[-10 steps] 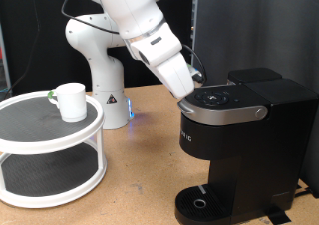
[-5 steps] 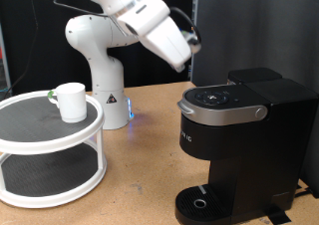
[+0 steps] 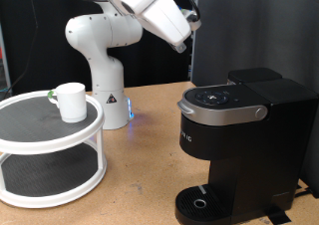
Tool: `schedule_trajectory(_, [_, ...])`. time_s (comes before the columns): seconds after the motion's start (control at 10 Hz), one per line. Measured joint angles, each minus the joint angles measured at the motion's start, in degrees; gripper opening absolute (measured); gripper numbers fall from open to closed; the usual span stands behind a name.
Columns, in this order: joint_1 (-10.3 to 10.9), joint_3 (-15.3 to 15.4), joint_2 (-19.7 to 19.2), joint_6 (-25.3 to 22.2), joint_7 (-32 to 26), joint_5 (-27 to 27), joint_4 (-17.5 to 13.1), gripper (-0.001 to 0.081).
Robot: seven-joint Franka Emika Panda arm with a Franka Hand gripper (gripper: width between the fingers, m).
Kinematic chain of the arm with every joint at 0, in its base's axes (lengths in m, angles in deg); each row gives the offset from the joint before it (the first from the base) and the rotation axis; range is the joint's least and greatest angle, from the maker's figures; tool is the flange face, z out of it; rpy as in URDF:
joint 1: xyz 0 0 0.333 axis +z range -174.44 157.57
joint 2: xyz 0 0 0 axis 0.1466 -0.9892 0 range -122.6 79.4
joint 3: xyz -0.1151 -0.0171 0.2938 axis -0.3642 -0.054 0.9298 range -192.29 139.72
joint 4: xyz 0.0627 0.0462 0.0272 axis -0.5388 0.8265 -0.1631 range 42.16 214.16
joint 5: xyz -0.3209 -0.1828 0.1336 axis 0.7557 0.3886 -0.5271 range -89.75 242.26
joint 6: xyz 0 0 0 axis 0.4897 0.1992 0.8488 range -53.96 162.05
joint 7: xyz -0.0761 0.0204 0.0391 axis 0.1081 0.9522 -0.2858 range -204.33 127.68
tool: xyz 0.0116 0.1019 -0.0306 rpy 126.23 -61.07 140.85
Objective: Make a cup of coffee with the keurig machine
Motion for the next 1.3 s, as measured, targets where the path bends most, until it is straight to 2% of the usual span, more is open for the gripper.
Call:
schedule_trajectory(0.2, [-0.2,-0.1,-0.1,-1.8,0.1,3.7,-0.3,0.0002])
schedule_trajectory(0.4, [-0.6,-1.0,-0.8,-10.8,0.3,9.0,-2.8,0.0002])
schedule_trajectory(0.6, [-0.8,-2.1,-2.0,-16.8,0.2,10.3,-5.3,0.0002])
schedule_trajectory(0.7, [-0.8,-2.0,-2.0,-16.1,0.2,10.3,-5.1,0.0002])
schedule_trajectory(0.9, [-0.9,-1.3,0.3,-2.5,4.3,5.0,-0.4,0.0002])
schedule_trajectory(1.0, [-1.1,-1.4,2.4,2.6,6.5,1.2,2.3,0.0002])
schedule_trajectory(1.1, [-1.6,-1.8,4.5,3.8,7.6,-1.3,4.4,0.0002])
schedule_trajectory(1.3, [-2.7,-3.8,7.9,-0.6,7.3,-1.3,6.0,0.0002])
